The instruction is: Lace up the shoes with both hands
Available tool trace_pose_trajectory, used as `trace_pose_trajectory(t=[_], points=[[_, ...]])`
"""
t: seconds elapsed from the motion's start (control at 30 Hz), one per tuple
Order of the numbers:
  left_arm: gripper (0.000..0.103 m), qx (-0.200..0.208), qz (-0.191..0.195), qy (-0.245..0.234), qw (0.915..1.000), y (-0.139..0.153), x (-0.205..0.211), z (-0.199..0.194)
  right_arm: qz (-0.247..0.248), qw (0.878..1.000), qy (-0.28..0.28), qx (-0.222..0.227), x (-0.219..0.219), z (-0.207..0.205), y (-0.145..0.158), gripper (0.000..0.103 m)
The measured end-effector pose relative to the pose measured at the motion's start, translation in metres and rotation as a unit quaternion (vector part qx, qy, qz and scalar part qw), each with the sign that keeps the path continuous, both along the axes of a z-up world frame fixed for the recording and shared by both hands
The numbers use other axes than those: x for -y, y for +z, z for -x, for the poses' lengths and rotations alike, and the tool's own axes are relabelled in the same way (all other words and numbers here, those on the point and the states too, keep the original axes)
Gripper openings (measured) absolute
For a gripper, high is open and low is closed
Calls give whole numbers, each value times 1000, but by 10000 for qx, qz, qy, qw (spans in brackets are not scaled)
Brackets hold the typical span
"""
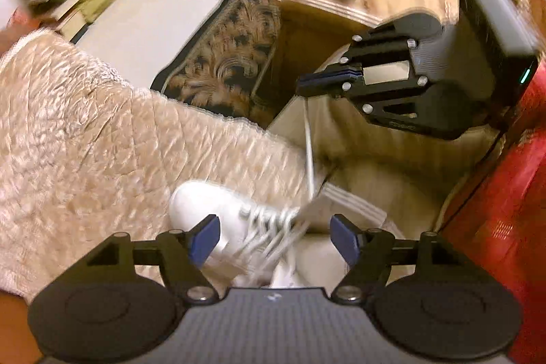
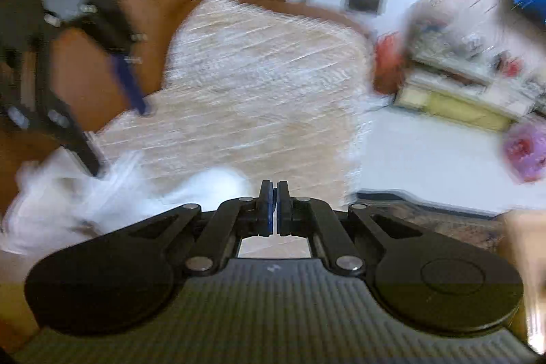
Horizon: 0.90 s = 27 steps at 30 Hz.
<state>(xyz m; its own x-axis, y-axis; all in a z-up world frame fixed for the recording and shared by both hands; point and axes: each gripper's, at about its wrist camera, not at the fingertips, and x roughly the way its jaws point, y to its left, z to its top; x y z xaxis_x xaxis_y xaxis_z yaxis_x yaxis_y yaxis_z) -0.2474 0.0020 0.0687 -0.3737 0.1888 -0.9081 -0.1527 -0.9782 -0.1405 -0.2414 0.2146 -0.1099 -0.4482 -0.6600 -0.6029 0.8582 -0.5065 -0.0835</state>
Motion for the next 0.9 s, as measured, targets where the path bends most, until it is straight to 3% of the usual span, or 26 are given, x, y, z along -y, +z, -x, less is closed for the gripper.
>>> trace_pose_trajectory(t=[0.1, 0.2, 0.23, 0.27, 0.3, 0.33, 0.4, 0.53, 0.6, 0.73, 0.83, 0.9], points=[[78, -377, -416, 351, 9978, 9, 3, 16, 185, 9986, -371, -315, -8, 21, 25, 3], [77, -330, -78, 197, 9992, -3, -26, 53, 462, 9945, -554, -757, -13, 32, 55, 3], [68, -313, 78, 58, 9995, -10, -38, 65, 617, 9927, -599, -845, -15, 36, 68, 4], [29, -332, 232, -40, 9992, -15, -48, 76, 746, 9908, -637, -933, -18, 37, 78, 4], [12, -410, 317, -37, 9986, -17, -56, 86, 873, 9886, -675, -1021, -21, 38, 87, 4], [5, -572, 225, 62, 9981, -14, -58, 92, 1000, 9862, -712, -1108, -24, 39, 97, 4], [3, -1055, 46, 332, 9939, 1, -58, 96, 1205, 9830, -812, -1125, -31, 44, 110, 4], [3, -1752, 265, 639, 9821, 31, -60, 92, 1469, 9794, -980, -977, -49, 55, 119, 3], [3, -2099, 307, 770, 9742, 52, -59, 86, 1593, 9780, -1028, -876, -56, 60, 121, 3], [3, -2789, 384, 845, 9558, 100, -68, 80, 2304, 9669, -965, -513, -73, 65, 138, 4], [3, -3100, 401, 849, 9461, 118, -77, 81, 2786, 9568, -820, -172, -83, 72, 147, 8], [2, -3180, 409, 917, 9427, 121, -81, 82, 3049, 9501, -653, 113, -95, 73, 144, 27]])
